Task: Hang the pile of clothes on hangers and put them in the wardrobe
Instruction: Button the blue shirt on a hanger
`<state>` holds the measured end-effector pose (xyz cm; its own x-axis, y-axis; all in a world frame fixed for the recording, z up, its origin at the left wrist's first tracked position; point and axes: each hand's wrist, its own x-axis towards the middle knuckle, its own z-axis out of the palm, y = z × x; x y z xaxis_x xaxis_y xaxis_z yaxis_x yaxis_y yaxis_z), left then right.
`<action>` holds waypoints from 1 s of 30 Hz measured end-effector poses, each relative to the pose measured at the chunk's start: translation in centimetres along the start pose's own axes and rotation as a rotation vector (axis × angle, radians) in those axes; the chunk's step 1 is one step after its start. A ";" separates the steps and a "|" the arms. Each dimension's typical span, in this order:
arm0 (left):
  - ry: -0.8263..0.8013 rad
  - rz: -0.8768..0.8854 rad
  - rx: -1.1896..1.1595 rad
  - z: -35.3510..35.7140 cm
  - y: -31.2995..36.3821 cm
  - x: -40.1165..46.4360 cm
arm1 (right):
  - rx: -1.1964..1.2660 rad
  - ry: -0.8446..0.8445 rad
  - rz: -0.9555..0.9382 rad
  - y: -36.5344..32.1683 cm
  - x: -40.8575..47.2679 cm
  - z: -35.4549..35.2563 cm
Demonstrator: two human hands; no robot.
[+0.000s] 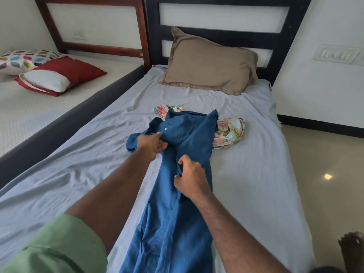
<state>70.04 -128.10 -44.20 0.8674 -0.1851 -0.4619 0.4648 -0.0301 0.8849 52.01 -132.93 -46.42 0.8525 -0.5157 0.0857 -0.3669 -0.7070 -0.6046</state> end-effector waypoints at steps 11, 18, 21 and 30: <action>-0.255 0.031 0.635 -0.4 -4.0 -4.9 | 0.026 0.086 0.072 -0.7 -3.9 0.1; -0.287 0.130 0.689 -1.3 -6.1 -6.8 | -0.086 -0.101 0.133 -0.8 -7.3 0.1; -0.288 0.166 0.728 -2.1 -7.1 -7.6 | 0.039 -0.067 0.150 -1.4 -8.1 -0.4; -0.450 0.153 0.732 -5.7 -8.3 -11.5 | -0.025 -0.240 0.150 -2.1 -14.6 0.8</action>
<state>57.22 -120.17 -46.58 0.6863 -0.6049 -0.4040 -0.0163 -0.5680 0.8229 40.64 -123.49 -47.05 0.8503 -0.4888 -0.1949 -0.5026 -0.6445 -0.5763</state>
